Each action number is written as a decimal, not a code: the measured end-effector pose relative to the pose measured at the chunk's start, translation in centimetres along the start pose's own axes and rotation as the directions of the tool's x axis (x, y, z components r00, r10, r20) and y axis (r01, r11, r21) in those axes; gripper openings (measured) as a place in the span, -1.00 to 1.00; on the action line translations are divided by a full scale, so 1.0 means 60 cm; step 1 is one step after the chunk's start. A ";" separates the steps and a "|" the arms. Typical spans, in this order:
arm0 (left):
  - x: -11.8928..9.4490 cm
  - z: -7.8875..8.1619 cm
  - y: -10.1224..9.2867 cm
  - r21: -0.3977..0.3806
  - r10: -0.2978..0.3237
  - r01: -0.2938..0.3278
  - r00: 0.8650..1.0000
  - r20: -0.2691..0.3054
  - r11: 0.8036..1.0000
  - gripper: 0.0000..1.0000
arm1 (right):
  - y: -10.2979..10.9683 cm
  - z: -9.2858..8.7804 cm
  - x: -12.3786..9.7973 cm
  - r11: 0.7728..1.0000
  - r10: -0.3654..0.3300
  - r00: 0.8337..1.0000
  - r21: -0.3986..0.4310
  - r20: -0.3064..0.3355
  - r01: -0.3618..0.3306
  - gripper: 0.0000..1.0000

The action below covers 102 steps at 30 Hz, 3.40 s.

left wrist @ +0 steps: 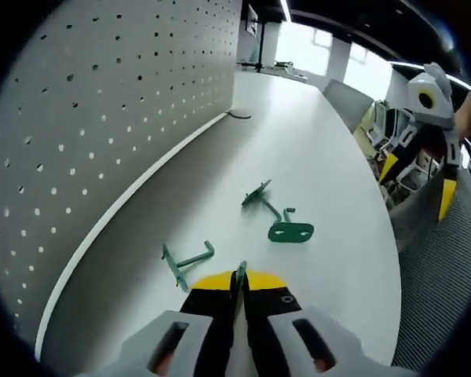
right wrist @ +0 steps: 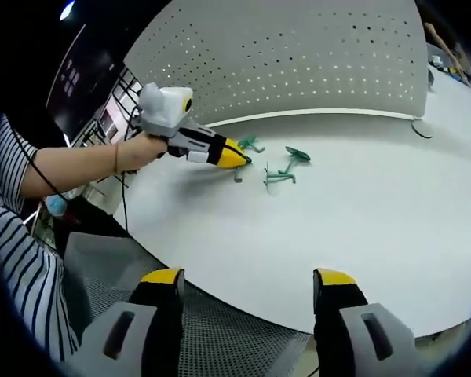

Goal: Insert the hook assembly into the mounting plate slot until the hook locks in place.

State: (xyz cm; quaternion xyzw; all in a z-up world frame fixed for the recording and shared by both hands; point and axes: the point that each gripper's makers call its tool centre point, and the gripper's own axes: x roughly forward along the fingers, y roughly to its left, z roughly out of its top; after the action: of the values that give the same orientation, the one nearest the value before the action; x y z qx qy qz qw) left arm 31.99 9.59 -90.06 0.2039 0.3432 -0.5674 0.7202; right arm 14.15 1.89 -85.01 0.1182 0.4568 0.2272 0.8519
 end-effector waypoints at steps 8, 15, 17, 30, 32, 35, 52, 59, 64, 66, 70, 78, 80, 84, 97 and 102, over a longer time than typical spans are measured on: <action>-0.025 0.023 0.020 -0.084 0.074 -0.067 0.994 0.085 0.994 -0.96 | -0.008 0.010 -0.007 0.999 -0.029 1.000 -0.027 0.010 0.029 0.31; -0.056 0.035 0.035 -0.134 0.116 -0.100 0.986 0.121 0.986 -0.96 | -0.006 0.022 -0.009 0.999 -0.032 0.999 -0.023 0.029 0.033 0.32; -0.069 0.042 0.040 -0.170 0.139 -0.114 0.980 0.144 0.979 -0.97 | -0.003 0.027 -0.010 0.999 -0.031 0.999 -0.029 0.035 0.032 0.31; -0.171 0.109 0.044 -0.359 0.261 -0.137 0.909 0.325 0.923 -0.98 | 0.027 0.077 -0.013 0.999 0.011 0.993 -0.050 0.115 -0.005 0.29; -0.182 0.113 0.039 -0.358 0.268 -0.142 0.904 0.333 0.923 -0.98 | 0.032 0.085 -0.014 0.998 0.015 0.992 -0.059 0.125 -0.008 0.29; -0.195 0.120 0.024 -0.363 0.277 -0.144 0.896 0.347 0.921 -0.98 | 0.044 0.101 -0.016 0.998 0.035 0.987 -0.056 0.155 -0.026 0.25; -0.250 0.126 -0.044 -0.548 0.294 0.007 0.838 0.460 0.837 -0.98 | 0.146 0.218 -0.017 0.980 0.197 0.930 -0.042 0.309 -0.193 0.00; -0.278 0.137 -0.059 -0.598 0.314 0.062 0.805 0.503 0.799 -0.98 | 0.193 0.242 -0.011 0.967 0.252 0.908 -0.061 0.336 -0.246 -0.14; -0.287 0.138 -0.065 -0.609 0.330 0.061 0.795 0.509 0.791 -0.98 | 0.213 0.262 -0.013 0.963 0.267 0.890 -0.067 0.371 -0.261 -0.25; -0.292 0.137 -0.067 -0.616 0.337 0.064 0.790 0.512 0.785 -0.98 | 0.219 0.269 -0.013 0.960 0.276 0.883 -0.065 0.379 -0.272 -0.30; -0.304 0.139 -0.070 -0.632 0.358 0.070 0.773 0.523 0.772 -0.98 | 0.228 0.274 -0.007 0.959 0.282 0.881 -0.078 0.380 -0.273 -0.41; -0.316 0.140 -0.081 -0.649 0.368 0.095 0.758 0.538 0.755 -0.98 | 0.249 0.283 0.001 0.953 0.298 0.869 -0.070 0.396 -0.295 -0.56; -0.323 0.139 -0.080 -0.655 0.376 0.099 0.751 0.543 0.749 -0.98 | 0.252 0.286 0.000 0.952 0.301 0.866 -0.074 0.399 -0.297 -0.58; -0.333 0.137 -0.077 -0.660 0.389 0.098 0.741 0.548 0.744 -0.98 | 0.254 0.290 0.000 0.951 0.304 0.863 -0.083 0.403 -0.297 -0.62; -0.354 0.137 -0.081 -0.665 0.413 0.102 0.712 0.568 0.740 -0.98 | 0.269 0.306 0.002 0.952 0.303 0.853 -0.086 0.425 -0.295 -0.82; -0.358 0.135 -0.078 -0.677 0.427 0.107 0.703 0.569 0.728 -0.98 | 0.271 0.312 0.005 0.952 0.297 0.847 -0.073 0.441 -0.297 -0.86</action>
State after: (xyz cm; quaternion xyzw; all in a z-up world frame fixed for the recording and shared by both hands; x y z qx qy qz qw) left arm 27.06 17.33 -68.51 -0.2633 0.2058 -0.3690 0.8673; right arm 25.33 16.29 -68.17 0.2355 0.2247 0.3232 0.8886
